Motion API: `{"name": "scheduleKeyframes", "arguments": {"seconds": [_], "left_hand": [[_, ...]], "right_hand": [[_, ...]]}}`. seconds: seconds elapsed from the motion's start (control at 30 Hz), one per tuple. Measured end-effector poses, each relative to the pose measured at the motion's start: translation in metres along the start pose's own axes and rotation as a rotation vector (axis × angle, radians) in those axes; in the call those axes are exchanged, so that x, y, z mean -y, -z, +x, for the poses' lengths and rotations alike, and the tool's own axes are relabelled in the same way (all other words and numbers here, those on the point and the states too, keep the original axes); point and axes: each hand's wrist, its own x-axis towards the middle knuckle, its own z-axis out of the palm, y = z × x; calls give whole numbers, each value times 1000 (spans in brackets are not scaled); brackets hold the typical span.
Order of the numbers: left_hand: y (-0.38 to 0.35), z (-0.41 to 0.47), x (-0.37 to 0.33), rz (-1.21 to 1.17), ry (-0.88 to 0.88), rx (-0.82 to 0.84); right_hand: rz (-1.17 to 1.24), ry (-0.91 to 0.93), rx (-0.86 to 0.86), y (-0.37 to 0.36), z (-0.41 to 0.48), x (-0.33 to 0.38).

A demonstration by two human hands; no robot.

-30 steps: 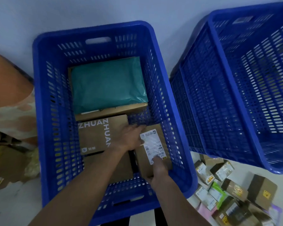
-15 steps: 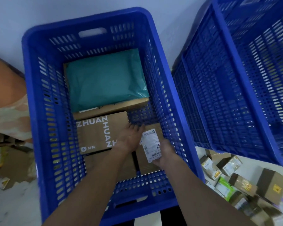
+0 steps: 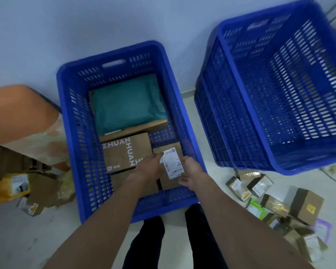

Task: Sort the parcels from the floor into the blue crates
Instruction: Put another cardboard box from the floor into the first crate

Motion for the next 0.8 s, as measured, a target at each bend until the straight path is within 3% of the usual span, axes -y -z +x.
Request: {"name": "scheduleKeyframes", "arguments": {"seconds": [0.23, 0.47, 0.67, 0.8], "left_hand": [[30, -82, -55, -111, 114, -76], [44, -150, -106, -240, 136, -177], [43, -196, -145, -331, 77, -228], [27, -227, -166, -450, 17, -280]], "right_hand": [[-194, 84, 72, 31, -74, 7], [-805, 413, -33, 82, -127, 2], [-858, 553, 12, 129, -166, -18], [-773, 632, -76, 165, -191, -48]]}}
